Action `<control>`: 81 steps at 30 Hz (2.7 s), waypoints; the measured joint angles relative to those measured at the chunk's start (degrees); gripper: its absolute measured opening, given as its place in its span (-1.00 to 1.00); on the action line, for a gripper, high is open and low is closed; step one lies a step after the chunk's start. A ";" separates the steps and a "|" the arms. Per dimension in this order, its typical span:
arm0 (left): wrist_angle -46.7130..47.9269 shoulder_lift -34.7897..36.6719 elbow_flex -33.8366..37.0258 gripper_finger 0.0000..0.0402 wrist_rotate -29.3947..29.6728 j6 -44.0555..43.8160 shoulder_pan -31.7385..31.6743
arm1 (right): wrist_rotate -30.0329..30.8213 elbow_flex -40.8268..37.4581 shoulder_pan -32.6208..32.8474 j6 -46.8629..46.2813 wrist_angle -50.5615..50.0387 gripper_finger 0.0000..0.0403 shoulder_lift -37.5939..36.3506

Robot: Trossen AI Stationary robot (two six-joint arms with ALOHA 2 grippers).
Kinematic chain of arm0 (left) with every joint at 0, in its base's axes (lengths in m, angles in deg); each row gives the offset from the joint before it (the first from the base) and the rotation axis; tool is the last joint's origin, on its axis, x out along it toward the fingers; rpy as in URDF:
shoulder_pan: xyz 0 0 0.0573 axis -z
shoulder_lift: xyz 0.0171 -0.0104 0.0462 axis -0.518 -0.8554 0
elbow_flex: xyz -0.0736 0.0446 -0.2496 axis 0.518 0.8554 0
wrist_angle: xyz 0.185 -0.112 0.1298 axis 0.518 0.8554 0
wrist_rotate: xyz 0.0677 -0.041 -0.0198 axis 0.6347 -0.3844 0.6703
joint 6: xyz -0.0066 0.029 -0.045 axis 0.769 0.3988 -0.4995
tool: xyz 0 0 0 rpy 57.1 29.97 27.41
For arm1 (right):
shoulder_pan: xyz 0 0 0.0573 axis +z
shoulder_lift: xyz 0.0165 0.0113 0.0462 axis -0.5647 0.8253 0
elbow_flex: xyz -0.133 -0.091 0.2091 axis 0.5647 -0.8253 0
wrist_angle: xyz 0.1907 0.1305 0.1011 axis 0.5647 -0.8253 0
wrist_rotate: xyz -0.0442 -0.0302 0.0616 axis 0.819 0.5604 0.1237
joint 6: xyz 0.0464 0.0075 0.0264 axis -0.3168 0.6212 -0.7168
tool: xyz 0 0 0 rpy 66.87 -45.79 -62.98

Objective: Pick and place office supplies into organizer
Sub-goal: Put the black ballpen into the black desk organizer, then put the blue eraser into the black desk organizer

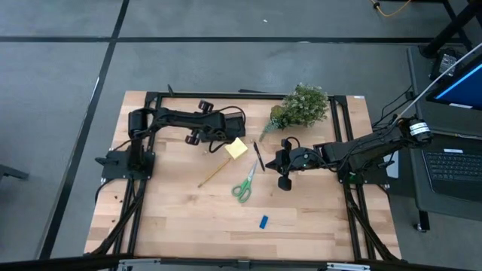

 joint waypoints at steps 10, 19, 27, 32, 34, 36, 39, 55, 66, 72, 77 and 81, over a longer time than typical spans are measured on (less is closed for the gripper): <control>0.01 0.02 0.00 -0.53 -0.55 -1.46 0.13 | 0.00 0.00 0.01 0.00 0.02 -0.91 0.00; 0.02 1.00 0.00 -0.38 7.47 -2.80 0.76 | 0.00 0.00 0.01 -0.02 0.04 -0.91 0.00; 0.03 8.56 0.02 -0.38 8.39 -8.84 2.71 | 0.00 0.00 0.01 -0.02 0.09 -0.91 0.00; 0.02 17.02 0.02 -0.41 8.38 -19.44 3.79 | 0.00 0.00 0.00 -0.22 0.07 -0.91 0.00; -0.30 20.71 0.02 -0.43 8.42 -24.20 4.50 | 0.00 0.00 0.02 -0.22 0.17 -0.91 0.00; -1.05 24.44 0.04 -0.45 8.45 -28.98 5.53 | 0.00 0.00 0.01 -0.24 0.15 -0.91 0.00; -5.29 30.21 0.93 -0.47 8.56 -35.80 8.18 | 0.00 0.00 0.01 -0.24 0.17 -0.91 0.00; -53.64 51.10 32.05 -0.59 8.74 -28.93 32.62 | 0.00 0.00 0.01 -0.02 0.14 -0.91 0.00; -80.44 54.07 48.85 -0.67 5.38 -25.67 41.11 | 0.00 0.00 0.02 1.33 1.00 -0.91 0.00; -101.38 54.07 56.36 -0.77 5.25 -22.29 43.26 | -0.05 1.31 0.02 1.93 4.83 -0.91 0.00; -116.01 54.07 62.22 -0.88 1.16 -17.03 43.69 | -0.22 5.36 -0.55 5.99 0.76 -0.91 0.00; -123.50 54.07 65.90 -0.98 -2.29 -14.66 43.69 | -0.15 8.53 -2.67 5.70 -3.88 -0.91 0.00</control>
